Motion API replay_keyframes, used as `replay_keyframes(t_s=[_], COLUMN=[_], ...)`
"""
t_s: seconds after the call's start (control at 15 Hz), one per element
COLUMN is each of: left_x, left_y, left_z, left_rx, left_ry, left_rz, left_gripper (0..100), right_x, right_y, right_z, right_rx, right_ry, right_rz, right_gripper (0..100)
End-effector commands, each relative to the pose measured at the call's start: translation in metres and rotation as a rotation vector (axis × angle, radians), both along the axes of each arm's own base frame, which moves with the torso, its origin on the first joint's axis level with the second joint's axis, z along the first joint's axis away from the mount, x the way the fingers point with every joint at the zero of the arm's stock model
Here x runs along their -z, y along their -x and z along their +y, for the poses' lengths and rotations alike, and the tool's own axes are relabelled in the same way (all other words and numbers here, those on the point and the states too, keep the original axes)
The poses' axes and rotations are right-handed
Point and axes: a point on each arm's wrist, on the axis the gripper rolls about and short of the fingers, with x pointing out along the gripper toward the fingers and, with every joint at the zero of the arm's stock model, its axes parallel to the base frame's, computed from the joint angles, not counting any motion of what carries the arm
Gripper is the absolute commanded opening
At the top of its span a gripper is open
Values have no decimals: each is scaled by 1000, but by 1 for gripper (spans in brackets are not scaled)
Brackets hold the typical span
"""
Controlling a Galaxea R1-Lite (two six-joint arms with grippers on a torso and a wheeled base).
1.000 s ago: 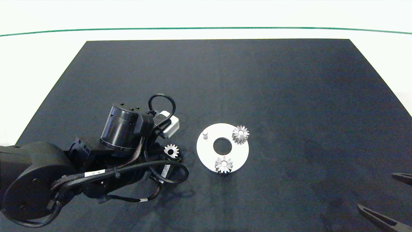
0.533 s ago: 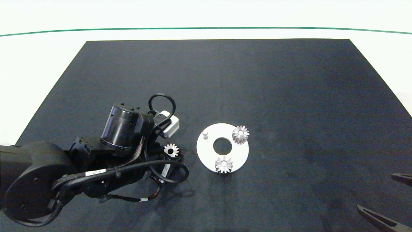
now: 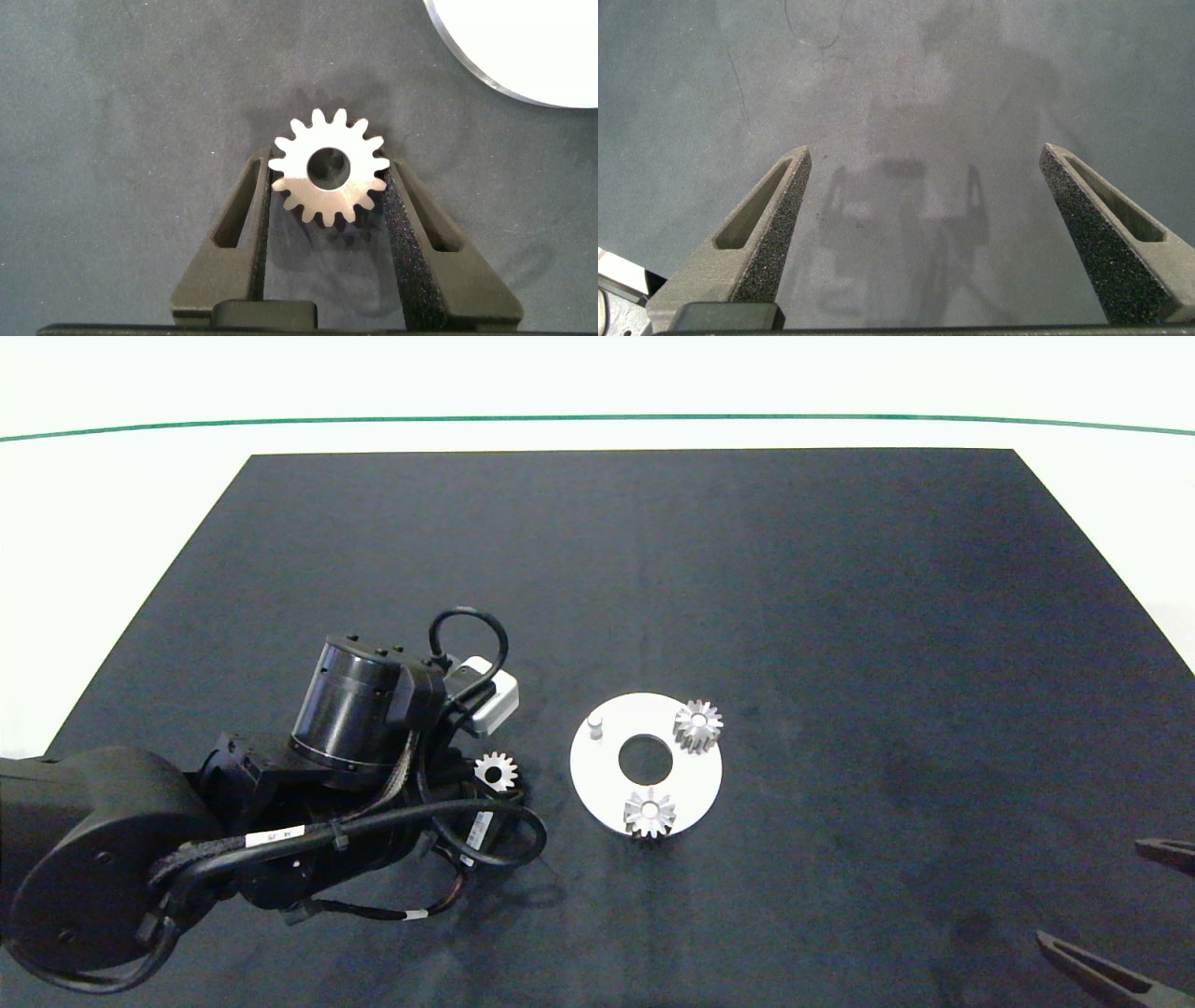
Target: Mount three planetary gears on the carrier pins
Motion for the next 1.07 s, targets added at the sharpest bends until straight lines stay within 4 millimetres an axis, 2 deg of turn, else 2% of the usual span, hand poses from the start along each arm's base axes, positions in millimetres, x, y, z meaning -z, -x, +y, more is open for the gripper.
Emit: replay_keyframes(t_s=[0.07,0.33,0.73,1.07], left_x=[-2,-1,-2,-22], left_y=[1,2,5,16], left_z=[1,1,0,9], left_rx=[0,-1,9,3], left_ry=[2,2,2,49], left_rz=[-6,-4,-6,-59], left_gripper=[10,1,0,0], right_x=[0,0,0,-2], right_y=[0,0,1,6], right_z=[0,0,0,-1], right_rx=[0,0,-3,-29], right_ry=[3,3,-1,-6], right_rz=[1,1,-5,-23], right_gripper=[100,100,100,100])
